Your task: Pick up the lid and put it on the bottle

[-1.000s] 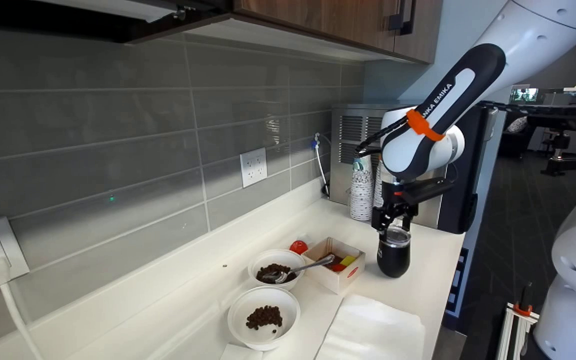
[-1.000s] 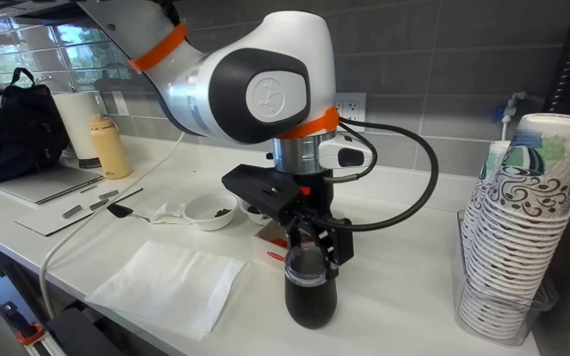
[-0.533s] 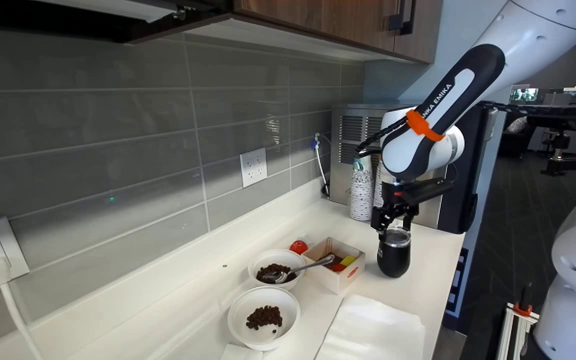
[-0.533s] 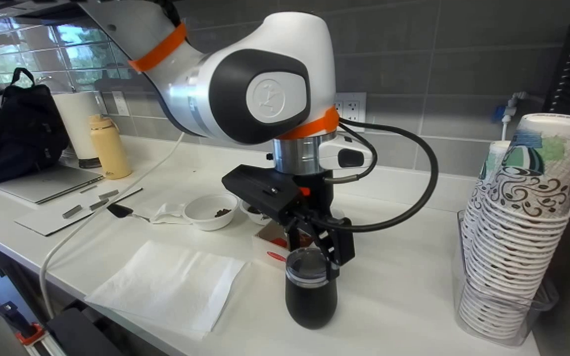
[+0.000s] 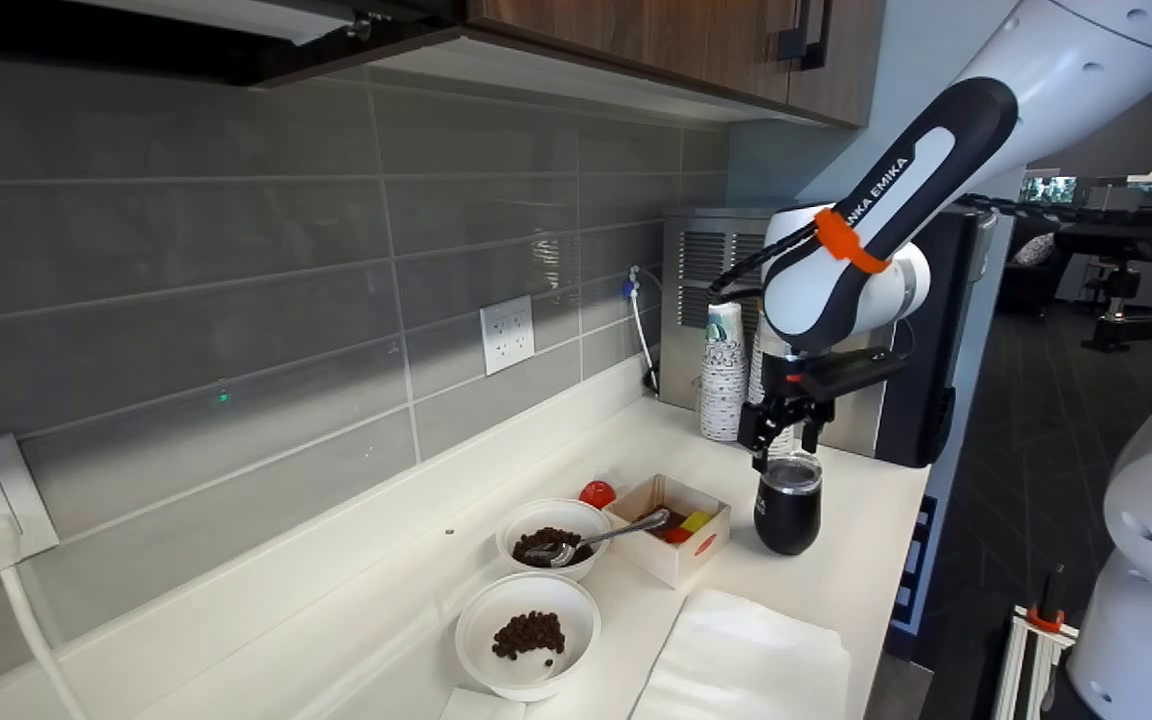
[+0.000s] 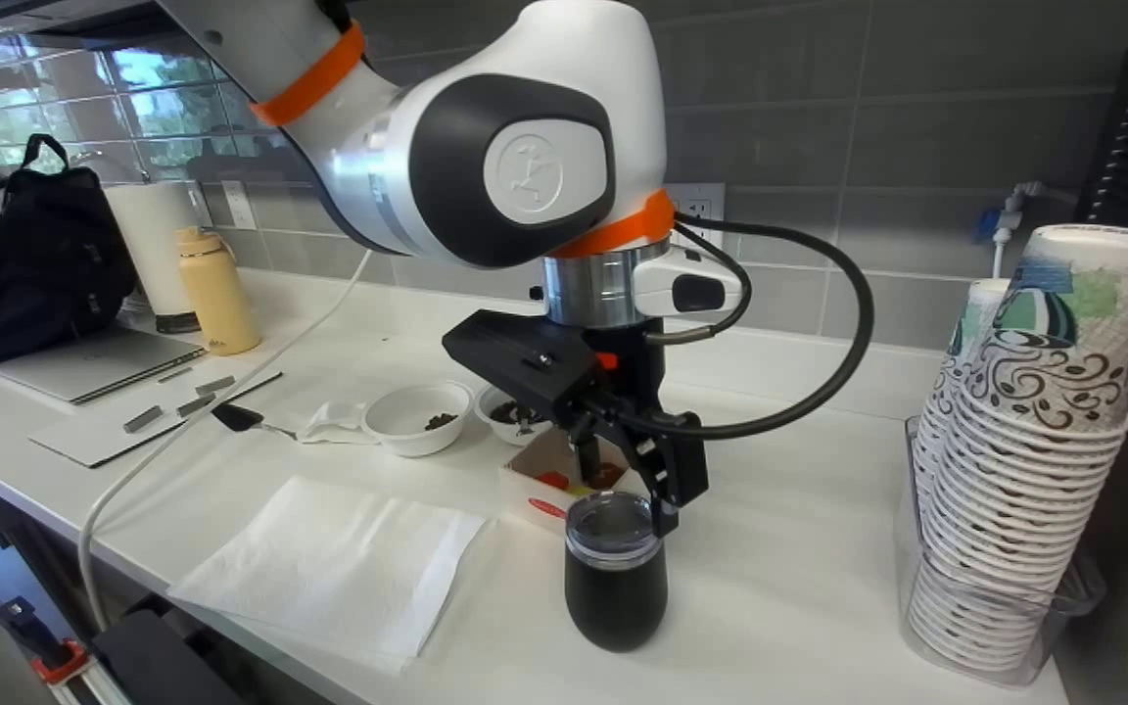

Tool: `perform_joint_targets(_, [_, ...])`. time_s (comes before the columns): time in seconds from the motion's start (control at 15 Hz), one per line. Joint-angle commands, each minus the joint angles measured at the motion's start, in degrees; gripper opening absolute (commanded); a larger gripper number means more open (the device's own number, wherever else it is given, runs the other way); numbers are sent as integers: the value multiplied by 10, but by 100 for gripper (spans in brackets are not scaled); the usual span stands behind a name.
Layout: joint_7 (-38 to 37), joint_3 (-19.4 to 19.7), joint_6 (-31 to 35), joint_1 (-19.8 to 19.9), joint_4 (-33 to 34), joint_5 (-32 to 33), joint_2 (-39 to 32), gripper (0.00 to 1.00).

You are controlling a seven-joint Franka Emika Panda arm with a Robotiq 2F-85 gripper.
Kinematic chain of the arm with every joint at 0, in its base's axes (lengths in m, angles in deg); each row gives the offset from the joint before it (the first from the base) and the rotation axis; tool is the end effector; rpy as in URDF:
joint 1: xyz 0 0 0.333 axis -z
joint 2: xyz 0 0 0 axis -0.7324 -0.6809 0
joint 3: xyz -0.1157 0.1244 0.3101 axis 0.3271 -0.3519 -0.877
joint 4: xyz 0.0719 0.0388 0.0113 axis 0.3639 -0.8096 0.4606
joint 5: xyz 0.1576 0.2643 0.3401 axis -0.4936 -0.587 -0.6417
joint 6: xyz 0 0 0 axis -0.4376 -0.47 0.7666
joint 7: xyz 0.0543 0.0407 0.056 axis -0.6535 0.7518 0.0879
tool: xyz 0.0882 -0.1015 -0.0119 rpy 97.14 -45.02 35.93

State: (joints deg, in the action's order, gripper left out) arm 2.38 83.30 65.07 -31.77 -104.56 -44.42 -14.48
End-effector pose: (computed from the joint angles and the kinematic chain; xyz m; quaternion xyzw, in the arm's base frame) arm 0.3853 -0.1760 0.2530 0.9848 -0.1697 0.0115 0.0358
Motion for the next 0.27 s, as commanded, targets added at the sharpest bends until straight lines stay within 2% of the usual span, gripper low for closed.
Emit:
perform_joint_targets(0.0, [10, 3, -6, -8, -1, -17, 29, 100])
perform_joint_targets(0.2, [8, 2, -7, -8, -1, -16, 39, 100])
